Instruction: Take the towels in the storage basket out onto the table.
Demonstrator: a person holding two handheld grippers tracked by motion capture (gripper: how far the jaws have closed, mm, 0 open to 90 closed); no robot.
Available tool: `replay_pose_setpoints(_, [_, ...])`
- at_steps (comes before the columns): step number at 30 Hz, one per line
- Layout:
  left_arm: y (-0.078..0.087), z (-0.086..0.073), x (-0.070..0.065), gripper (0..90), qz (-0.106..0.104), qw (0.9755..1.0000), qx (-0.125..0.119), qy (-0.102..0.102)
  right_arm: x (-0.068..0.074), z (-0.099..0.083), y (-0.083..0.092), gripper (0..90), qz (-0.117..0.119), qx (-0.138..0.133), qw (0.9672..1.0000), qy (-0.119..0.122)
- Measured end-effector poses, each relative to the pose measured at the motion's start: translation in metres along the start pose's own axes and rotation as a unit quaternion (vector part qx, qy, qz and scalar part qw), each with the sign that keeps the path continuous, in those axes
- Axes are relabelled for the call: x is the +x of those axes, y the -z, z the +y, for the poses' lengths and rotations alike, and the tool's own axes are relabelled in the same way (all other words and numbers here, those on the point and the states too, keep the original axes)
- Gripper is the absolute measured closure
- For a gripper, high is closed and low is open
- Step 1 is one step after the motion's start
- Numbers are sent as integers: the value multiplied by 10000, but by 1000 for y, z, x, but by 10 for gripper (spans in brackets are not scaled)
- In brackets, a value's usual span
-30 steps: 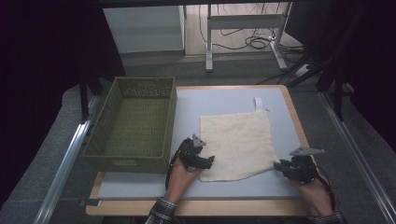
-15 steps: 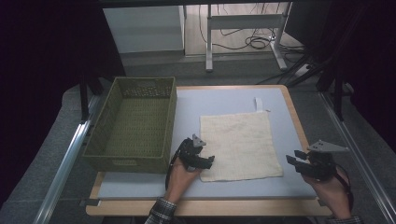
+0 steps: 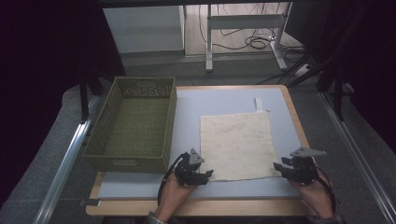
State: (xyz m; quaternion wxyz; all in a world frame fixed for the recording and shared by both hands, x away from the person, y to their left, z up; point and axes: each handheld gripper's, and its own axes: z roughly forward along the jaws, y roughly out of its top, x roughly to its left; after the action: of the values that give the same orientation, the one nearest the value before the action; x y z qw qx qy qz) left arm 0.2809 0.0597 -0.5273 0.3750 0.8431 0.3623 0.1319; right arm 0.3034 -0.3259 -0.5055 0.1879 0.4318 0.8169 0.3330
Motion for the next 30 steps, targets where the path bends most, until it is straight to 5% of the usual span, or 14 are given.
replay_pose_setpoints(5, [5,-5,-6,464,-103,9998,92,-132,5,-13,0,585,78,102,9999,-7])
replay_pose_setpoints(8, [-4,-8,-11,550,-106,9994,164,-269,8,-17,-1,735,104,35,9999,-75])
replay_pose_setpoints(11, [-4,-7,-16,838,-143,9989,146,-431,14,-17,0,865,84,39,10000,-12])
replay_pose_setpoints(13, [-4,-6,-19,896,-60,9983,199,-544,16,-16,2,869,58,77,10000,21])
replay_pose_setpoints(26, [35,-38,-33,896,-749,9959,295,-408,37,-46,43,859,449,66,9989,69])
replay_pose_setpoints(30, [38,-36,-22,747,-497,9984,81,-249,40,-46,50,792,420,42,9990,148])
